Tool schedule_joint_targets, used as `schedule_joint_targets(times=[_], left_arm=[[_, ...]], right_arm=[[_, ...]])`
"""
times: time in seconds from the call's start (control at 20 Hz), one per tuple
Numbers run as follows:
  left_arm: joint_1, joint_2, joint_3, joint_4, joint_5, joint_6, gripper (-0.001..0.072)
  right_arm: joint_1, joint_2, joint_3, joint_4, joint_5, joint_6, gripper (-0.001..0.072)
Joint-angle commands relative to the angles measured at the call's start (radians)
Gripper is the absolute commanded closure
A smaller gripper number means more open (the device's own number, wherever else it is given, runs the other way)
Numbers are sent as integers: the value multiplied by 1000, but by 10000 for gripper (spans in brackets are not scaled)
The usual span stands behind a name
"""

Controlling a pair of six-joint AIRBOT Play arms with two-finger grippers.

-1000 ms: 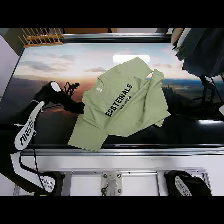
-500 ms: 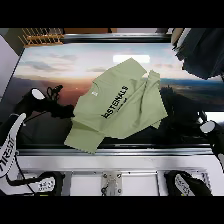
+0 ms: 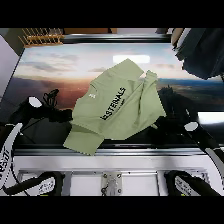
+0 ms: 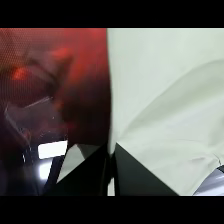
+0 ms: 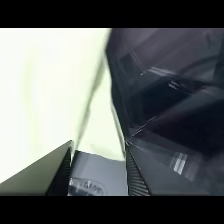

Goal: Fold the clothes and pants, and hang the long-sleeved shirts on hangers.

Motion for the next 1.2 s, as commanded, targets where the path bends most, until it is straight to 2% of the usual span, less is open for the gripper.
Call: schedule_joint_targets(times=[0.0, 0.15, 0.25, 0.4, 0.45, 0.55, 0.65, 0.8, 0.95, 1.15], left_arm=[[1, 5, -5, 1, 10, -1, 699], [1, 5, -5, 1, 17, -1, 699], [1, 5, -5, 1, 24, -1, 699], [1, 5, -5, 1, 35, -1, 699], [1, 5, -5, 1, 35, -1, 699], [1, 5, -5, 1, 38, -18, 699], [17, 7, 28, 11, 25, -31, 699], [105, 64, 182, 4, -26, -89, 699], [191, 191, 365, -53, -79, -118, 699], [238, 395, 533, -96, -85, -134, 698]], right_arm=[[17, -11, -3, 21, -20, -27, 345], [17, -11, -3, 21, -6, -28, 349], [17, -11, -3, 21, 10, -73, 577], [17, -11, -3, 21, 24, -106, 592], [17, -11, -3, 17, 25, -106, 709], [16, -10, 0, 0, 27, -106, 704], [-11, -3, 61, -77, 95, -106, 704], [-133, 57, 316, -282, 333, -106, 705], [-268, 137, 634, -346, 529, -106, 705], [-373, 245, 936, -344, 545, -106, 704]])
